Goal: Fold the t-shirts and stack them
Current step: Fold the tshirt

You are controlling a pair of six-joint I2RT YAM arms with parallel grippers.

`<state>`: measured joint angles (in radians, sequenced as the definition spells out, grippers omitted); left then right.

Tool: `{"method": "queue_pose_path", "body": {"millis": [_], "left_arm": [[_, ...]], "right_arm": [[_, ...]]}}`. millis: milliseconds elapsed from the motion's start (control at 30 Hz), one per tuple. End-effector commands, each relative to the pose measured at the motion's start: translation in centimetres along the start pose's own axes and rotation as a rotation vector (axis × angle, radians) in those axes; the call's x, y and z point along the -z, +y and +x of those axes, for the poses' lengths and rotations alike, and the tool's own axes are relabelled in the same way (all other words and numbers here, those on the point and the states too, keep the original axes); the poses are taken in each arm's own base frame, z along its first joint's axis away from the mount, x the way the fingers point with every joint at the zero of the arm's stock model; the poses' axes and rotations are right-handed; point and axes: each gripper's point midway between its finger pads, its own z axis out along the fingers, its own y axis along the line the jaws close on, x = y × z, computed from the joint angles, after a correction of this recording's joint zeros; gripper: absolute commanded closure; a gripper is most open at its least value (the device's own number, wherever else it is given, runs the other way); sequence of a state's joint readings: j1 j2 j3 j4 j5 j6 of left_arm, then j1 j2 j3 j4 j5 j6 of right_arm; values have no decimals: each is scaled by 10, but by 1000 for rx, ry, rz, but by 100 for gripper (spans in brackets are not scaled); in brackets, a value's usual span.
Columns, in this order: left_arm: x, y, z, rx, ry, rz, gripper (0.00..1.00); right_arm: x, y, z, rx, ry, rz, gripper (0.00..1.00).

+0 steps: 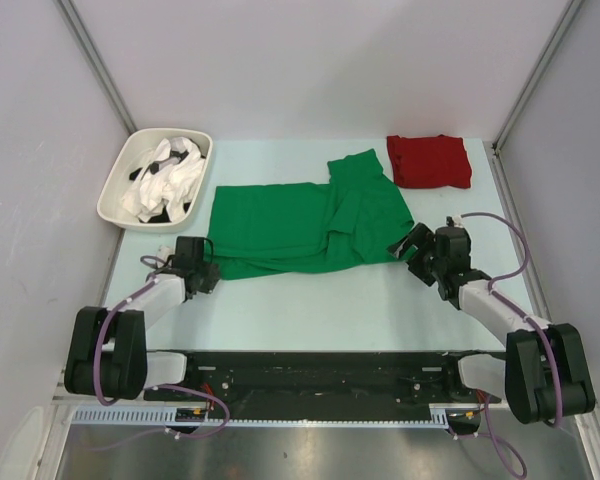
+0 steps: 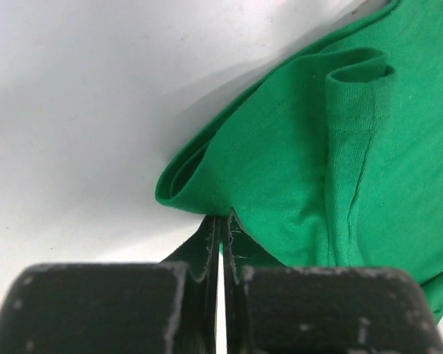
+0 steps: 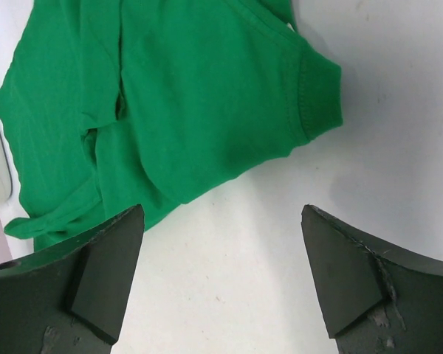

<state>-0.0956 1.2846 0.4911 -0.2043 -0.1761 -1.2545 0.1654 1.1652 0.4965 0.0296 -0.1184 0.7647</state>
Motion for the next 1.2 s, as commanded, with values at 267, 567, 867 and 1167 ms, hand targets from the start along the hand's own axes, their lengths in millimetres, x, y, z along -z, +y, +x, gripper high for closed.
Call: {"method": "queue_pose_path", "body": {"millis": [267, 567, 867, 1167], "left_arm": [[7, 26, -17, -50, -30, -64, 100], [11, 18, -18, -70, -18, -38, 100], [17, 15, -23, -95, -21, -14, 100], [37, 22, -37, -150, -47, -24, 100]], "right_arm": [[-28, -21, 0, -136, -19, 50, 17], [-51, -44, -4, -182, -43, 100, 36], [-62, -65, -9, -183, -47, 176, 100], [-3, -74, -35, -108, -100, 296, 100]]}}
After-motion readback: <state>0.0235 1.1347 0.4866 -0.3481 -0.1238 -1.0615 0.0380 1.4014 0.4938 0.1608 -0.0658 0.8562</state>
